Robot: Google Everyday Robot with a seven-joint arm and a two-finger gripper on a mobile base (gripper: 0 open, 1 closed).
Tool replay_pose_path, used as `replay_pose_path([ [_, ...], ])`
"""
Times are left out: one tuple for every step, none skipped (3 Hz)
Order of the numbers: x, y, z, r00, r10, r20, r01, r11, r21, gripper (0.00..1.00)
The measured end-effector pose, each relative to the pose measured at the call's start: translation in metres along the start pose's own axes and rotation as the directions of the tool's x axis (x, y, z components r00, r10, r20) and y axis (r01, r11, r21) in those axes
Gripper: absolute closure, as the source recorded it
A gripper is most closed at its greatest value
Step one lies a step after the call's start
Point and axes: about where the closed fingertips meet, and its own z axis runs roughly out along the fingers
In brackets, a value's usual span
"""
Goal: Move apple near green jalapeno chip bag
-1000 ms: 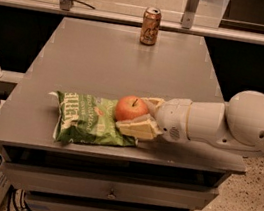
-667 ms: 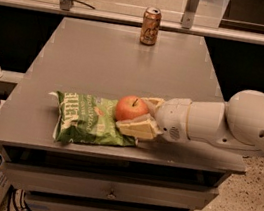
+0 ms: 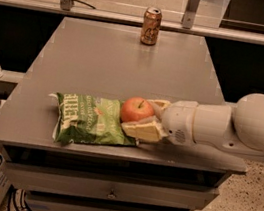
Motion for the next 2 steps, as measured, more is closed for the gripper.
replay_pose_path([
  [0.0153, -0.008, -0.0258, 0.999, 0.032, -0.024, -0.03, 0.9967, 0.075, 0.7],
  [0.0159, -0.0084, -0.0275, 0.999, 0.033, -0.025, -0.031, 0.9964, 0.079, 0.47],
])
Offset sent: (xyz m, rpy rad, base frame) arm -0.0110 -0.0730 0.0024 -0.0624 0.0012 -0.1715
